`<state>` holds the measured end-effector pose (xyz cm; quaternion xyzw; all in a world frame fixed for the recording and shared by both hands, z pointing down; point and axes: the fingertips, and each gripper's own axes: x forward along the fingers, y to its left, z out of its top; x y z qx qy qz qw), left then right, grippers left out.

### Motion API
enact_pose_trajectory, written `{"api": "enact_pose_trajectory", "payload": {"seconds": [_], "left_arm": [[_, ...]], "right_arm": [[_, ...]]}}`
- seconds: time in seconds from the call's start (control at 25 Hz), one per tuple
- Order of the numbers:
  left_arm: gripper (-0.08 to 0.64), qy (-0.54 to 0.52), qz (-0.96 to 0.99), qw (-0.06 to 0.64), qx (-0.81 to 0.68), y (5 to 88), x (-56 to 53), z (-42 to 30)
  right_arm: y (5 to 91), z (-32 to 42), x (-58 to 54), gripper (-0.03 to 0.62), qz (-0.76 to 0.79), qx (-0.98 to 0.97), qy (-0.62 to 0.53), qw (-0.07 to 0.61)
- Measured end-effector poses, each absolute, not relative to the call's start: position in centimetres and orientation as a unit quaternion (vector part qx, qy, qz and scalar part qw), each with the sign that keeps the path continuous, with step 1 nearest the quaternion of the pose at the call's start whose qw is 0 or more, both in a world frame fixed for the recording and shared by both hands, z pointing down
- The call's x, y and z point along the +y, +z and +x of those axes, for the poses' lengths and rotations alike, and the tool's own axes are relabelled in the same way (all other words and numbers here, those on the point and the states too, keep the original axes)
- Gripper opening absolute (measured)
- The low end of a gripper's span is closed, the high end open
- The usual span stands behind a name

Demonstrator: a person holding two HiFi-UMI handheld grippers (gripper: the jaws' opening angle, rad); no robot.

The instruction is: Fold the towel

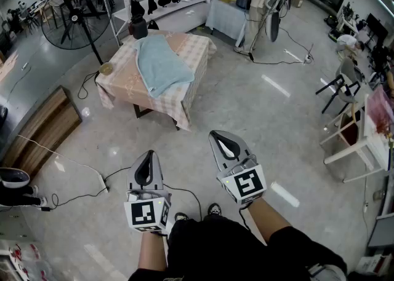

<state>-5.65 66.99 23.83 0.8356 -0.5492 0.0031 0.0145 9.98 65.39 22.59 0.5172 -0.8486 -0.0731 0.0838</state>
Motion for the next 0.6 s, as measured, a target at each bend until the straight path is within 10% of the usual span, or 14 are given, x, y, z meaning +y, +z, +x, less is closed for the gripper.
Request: {"api": "enact_pose_trajectory", "payload": {"seconds": [0.28,0.4,0.6], "left_arm": [[0.01,0.001,0.849,0.03,-0.528,25.1,67.4,-7.3],[0.194,0.0,0.859,0.045,-0.51,25.9,67.7,-8.0],[0.253,0.002,0.863,0.061,-0.502,27.1,67.6,-9.9]], "right_arm": [[22.8,7.8,66.2,0.0,0.518,-0.85,-0.072,0.066],[23.6,6.7,66.8,0.02,0.514,-0.852,-0.069,0.072],[24.9,5.5,66.5,0.227,0.505,-0.857,-0.056,0.086]]}}
